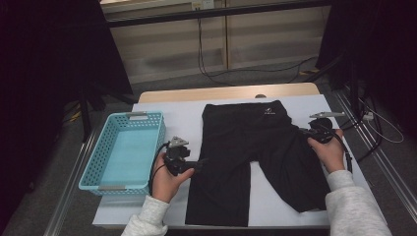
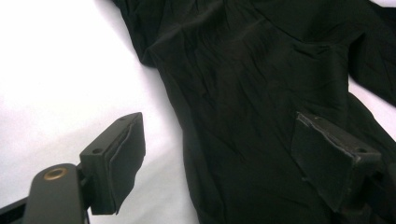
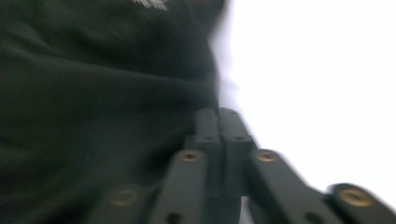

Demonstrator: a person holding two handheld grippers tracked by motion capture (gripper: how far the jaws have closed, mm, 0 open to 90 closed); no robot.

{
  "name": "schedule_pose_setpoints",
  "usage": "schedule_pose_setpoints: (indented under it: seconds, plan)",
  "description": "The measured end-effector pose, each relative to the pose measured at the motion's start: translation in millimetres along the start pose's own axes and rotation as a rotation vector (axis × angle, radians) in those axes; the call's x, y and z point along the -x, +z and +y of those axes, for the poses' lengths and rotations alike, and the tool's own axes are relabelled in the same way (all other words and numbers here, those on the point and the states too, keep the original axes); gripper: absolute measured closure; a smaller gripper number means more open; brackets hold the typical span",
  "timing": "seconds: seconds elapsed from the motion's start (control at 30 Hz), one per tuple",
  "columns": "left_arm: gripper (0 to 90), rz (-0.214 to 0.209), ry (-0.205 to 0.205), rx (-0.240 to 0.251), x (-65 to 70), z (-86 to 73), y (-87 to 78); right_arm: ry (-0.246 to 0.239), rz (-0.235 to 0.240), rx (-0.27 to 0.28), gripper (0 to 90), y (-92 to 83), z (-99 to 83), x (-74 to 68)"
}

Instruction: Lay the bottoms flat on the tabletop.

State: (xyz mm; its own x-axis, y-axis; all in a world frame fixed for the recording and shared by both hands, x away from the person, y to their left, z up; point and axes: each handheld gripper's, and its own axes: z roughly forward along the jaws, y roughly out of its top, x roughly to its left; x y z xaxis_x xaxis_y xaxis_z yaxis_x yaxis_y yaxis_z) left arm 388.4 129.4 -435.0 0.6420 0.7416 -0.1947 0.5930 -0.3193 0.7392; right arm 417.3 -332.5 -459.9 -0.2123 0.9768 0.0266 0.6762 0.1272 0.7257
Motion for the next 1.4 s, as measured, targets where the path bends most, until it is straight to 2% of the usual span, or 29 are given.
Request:
schedule_pose_setpoints:
  seconds: [0.03, 0.13, 0.17, 0.2, 0.37, 0.47, 0.6, 0.67, 0.73, 0.8, 0.87, 0.93, 1.0, 1.03, 1.1, 1.13, 1.2, 1.27, 1.4]
  plan:
    - [18.4, 0.0, -0.002, 0.003, 0.3, 0.1, 0.0, 0.002, -0.009, -0.009, 75.4, -0.1, -1.8, 0.3]
    - [18.4, -0.007, 0.002, 0.005, 1.7, 0.5, 0.3, -0.001, -0.027, 0.019, 68.3, -8.4, -9.0, -0.3]
    - [18.4, -0.007, 0.003, 0.003, 2.4, 0.7, 0.6, -0.007, -0.035, 0.022, 61.4, -12.8, -11.1, -0.9]
    - [18.4, -0.01, 0.002, 0.006, 3.1, 0.7, 1.3, -0.009, -0.035, 0.025, 59.6, -18.4, -12.8, -1.9]
    - [18.3, -0.018, 0.011, 0.0, 5.1, 1.6, 2.9, -0.048, 0.024, 0.054, 58.9, -48.4, -26.7, -12.6]
    - [18.4, -0.023, 0.014, 0.004, 7.8, 2.0, 2.7, -0.058, 0.035, 0.032, 60.9, -57.2, -39.2, -22.2]
    - [18.4, -0.03, 0.021, 0.003, 11.5, 1.4, 3.1, -0.076, 0.013, 0.002, 64.0, -58.2, -55.0, -27.3]
    - [18.4, -0.033, 0.025, -0.006, 12.8, 0.9, 4.0, -0.072, 0.023, 0.006, 70.6, -55.8, -59.9, -26.1]
    - [18.4, -0.03, 0.03, -0.006, 13.1, 0.6, 5.5, -0.056, 0.057, 0.019, 88.2, -54.6, -59.9, -22.9]
    - [18.3, -0.031, 0.029, -0.007, 13.0, 0.4, 6.1, -0.065, 0.067, 0.021, 89.3, -53.2, -58.4, -21.2]
    - [18.4, -0.03, 0.025, -0.008, 12.6, 0.2, 6.9, -0.046, 0.062, 0.041, 89.6, -53.8, -56.9, -18.2]
    - [18.4, -0.028, 0.026, -0.007, 12.0, 0.5, 7.1, -0.01, 0.046, 0.075, 89.6, -56.1, -55.8, -11.8]
    - [18.4, -0.028, 0.027, -0.008, 12.2, 0.5, 7.3, -0.014, 0.024, 0.076, 89.1, -57.5, -56.1, -9.1]
    - [18.4, -0.029, 0.026, -0.008, 12.8, 0.6, 7.5, -0.018, 0.014, 0.078, 87.3, -57.7, -56.8, -9.1]
    - [18.4, -0.034, 0.033, -0.01, 14.3, 0.7, 7.5, -0.03, -0.014, 0.08, 75.4, -58.2, -57.8, -10.3]
    - [18.4, -0.036, 0.033, -0.009, 15.0, 0.8, 7.6, -0.044, -0.03, 0.081, 73.9, -59.9, -57.8, -11.7]
    - [18.4, -0.037, 0.038, -0.008, 15.7, 1.2, 7.3, -0.048, 0.003, 0.097, 66.7, -63.5, -57.4, -15.5]
    - [18.3, -0.039, 0.036, -0.006, 15.8, 1.2, 7.2, -0.077, 0.008, 0.101, 64.6, -67.6, -56.2, -23.3]
    - [18.3, -0.04, 0.034, -0.005, 15.7, 1.3, 5.2, -0.113, 0.057, 0.111, 59.9, -74.5, -54.7, -42.3]
